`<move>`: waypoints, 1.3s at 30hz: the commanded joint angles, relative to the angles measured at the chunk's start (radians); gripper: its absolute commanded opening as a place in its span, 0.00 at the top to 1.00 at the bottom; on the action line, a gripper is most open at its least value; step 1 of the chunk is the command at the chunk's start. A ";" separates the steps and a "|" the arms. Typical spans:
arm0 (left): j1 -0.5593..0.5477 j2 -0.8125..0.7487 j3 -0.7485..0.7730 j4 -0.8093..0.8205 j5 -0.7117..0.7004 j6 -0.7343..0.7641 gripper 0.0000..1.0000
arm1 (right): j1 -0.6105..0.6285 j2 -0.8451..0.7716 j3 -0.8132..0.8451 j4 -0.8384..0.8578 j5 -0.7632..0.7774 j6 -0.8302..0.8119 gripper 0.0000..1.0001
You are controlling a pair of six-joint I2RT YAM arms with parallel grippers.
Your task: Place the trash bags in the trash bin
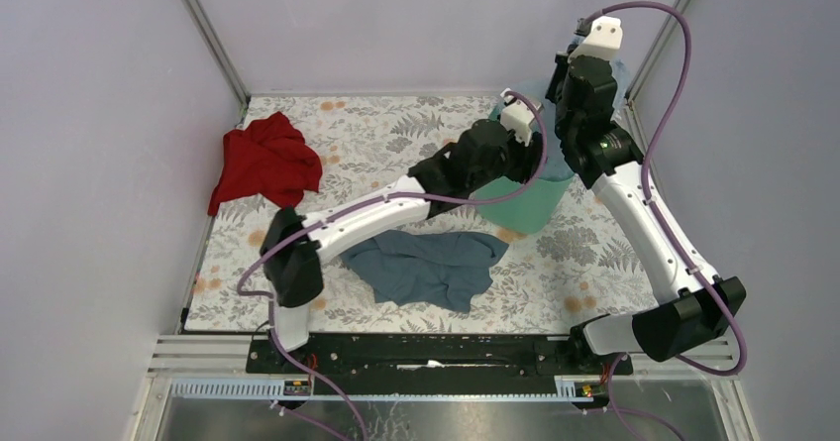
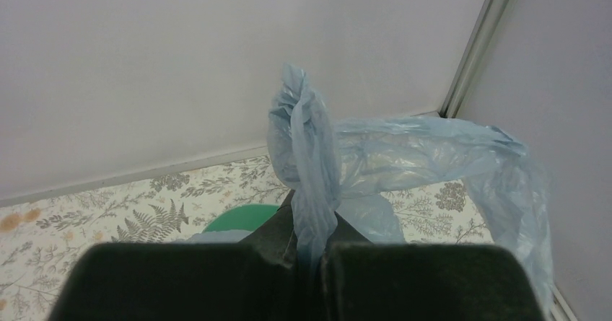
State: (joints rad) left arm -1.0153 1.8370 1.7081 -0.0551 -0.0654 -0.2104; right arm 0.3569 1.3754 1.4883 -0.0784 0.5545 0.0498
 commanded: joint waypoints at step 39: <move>0.285 -0.243 -0.076 0.052 0.460 -0.353 0.02 | -0.006 -0.183 0.083 -0.571 -0.621 0.201 0.04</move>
State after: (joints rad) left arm -0.7277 1.5185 1.5455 -0.0853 0.2119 -0.5041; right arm 0.3531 1.2953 1.5215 -0.5613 -0.0132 0.2188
